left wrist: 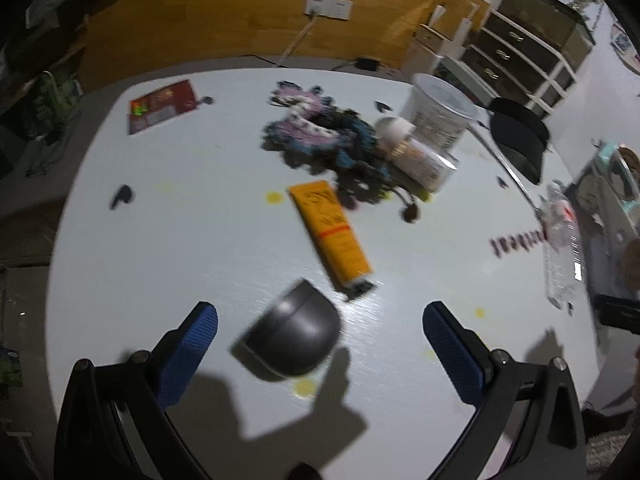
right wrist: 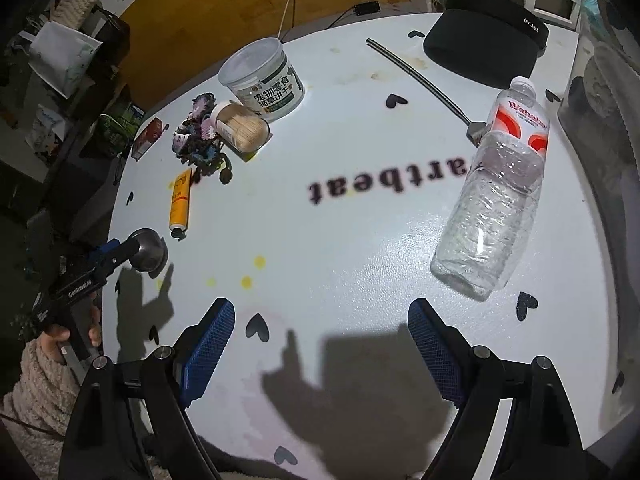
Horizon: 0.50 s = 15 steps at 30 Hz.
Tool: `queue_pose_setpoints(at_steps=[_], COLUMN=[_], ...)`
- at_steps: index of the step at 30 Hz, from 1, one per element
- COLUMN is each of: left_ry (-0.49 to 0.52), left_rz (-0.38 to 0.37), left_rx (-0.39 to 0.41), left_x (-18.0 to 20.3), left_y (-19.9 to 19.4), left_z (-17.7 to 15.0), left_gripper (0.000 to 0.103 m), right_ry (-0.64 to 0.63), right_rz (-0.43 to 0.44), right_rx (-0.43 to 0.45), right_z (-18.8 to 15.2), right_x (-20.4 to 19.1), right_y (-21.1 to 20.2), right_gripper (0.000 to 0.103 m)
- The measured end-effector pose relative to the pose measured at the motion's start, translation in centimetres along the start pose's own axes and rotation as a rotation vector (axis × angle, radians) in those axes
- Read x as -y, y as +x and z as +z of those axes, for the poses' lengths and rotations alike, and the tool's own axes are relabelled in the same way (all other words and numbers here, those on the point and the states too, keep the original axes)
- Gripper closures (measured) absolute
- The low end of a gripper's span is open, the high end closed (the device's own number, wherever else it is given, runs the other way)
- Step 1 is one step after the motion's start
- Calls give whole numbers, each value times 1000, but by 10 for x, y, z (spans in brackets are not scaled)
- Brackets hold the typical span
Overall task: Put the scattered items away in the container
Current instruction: 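Move the left gripper toward the gold round tin on the table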
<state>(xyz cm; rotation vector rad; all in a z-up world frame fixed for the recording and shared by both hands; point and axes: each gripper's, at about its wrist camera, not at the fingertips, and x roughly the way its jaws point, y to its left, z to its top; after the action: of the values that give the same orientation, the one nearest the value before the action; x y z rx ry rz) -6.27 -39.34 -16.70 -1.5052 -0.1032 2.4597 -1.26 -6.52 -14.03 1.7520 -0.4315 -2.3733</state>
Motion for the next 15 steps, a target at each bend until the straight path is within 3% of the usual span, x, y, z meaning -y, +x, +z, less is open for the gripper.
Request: queue_pose_setpoints(at_steps=[9, 15], left_ry=[26, 13], left_rz=[-102, -79], left_rx=[-20, 12], left_x=[29, 27], left_y=[-3, -6], left_z=[-14, -4], left_gripper=[0, 0], right_ry=[10, 17], right_rz=[20, 31], right_rx=[-17, -27], right_z=[2, 2], right_x=[3, 6], right_y=[4, 6], right_gripper=[14, 14])
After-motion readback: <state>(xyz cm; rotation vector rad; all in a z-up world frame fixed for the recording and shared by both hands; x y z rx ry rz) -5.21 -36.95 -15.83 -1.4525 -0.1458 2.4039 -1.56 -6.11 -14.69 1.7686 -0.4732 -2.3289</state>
